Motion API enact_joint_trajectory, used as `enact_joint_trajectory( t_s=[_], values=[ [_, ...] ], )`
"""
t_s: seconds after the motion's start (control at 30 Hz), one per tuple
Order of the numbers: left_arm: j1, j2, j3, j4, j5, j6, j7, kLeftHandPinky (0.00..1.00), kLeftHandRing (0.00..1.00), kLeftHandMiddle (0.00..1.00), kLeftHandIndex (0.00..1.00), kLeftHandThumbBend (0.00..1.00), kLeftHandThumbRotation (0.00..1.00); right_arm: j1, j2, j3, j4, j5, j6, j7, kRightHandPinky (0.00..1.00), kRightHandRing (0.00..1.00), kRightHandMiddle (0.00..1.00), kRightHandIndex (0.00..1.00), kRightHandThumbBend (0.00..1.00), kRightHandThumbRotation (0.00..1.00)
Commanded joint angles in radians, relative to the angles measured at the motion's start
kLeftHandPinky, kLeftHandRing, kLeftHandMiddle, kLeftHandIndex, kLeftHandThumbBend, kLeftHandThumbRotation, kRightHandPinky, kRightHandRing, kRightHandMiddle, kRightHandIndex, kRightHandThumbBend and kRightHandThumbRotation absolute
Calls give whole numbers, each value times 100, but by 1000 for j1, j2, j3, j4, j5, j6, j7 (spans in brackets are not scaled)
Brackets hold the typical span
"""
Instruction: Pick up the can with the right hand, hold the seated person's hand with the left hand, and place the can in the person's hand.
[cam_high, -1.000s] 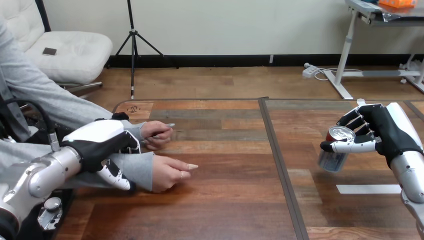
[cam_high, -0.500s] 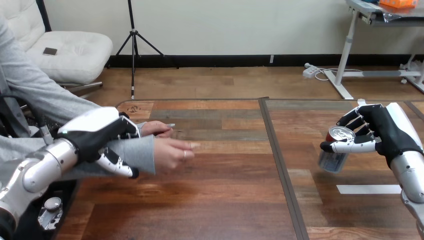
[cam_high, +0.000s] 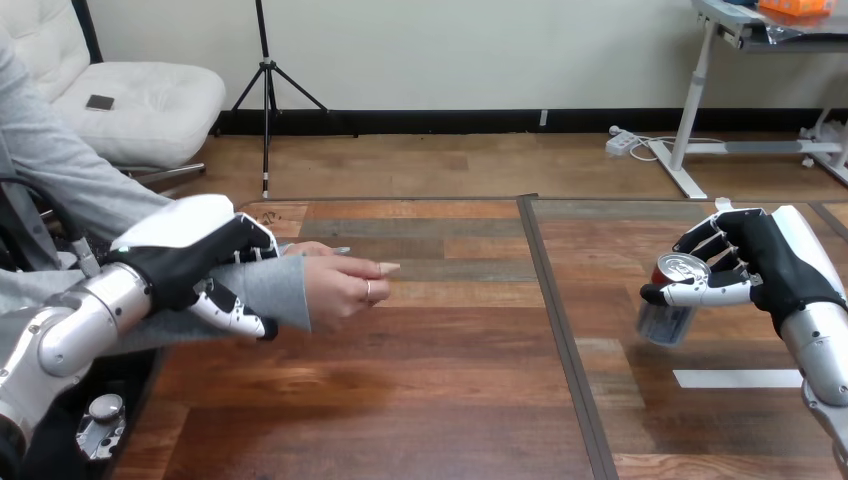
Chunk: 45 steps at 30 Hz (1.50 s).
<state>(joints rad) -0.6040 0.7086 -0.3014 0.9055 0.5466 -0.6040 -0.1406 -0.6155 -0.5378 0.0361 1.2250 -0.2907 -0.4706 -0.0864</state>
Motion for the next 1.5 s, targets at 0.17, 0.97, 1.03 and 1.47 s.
enact_joint_trajectory(
  t_s=[0.17, 0.97, 1.03, 1.47],
  values=[
    [-37, 32, 77, -110, -49, -8, 36, 31, 36, 43, 47, 67, 0, -63, -22, 0, -51, -2, -10, -20, 34, 38, 42, 44, 83, 0],
    [-4, 12, 105, -200, -67, 21, 23, 33, 39, 45, 47, 66, 0, -80, 11, 8, -90, -4, -20, -28, 33, 37, 41, 43, 83, 0],
    [-1, 8, 106, -206, -71, 23, 19, 33, 39, 45, 47, 66, 0, -84, 15, 10, -93, -5, -17, -29, 33, 38, 41, 43, 82, 0],
    [5, -24, 104, -223, -85, 29, 12, 34, 39, 45, 47, 65, 0, -102, 51, 12, -116, 1, -24, -17, 35, 39, 41, 44, 82, 0]
  ],
)
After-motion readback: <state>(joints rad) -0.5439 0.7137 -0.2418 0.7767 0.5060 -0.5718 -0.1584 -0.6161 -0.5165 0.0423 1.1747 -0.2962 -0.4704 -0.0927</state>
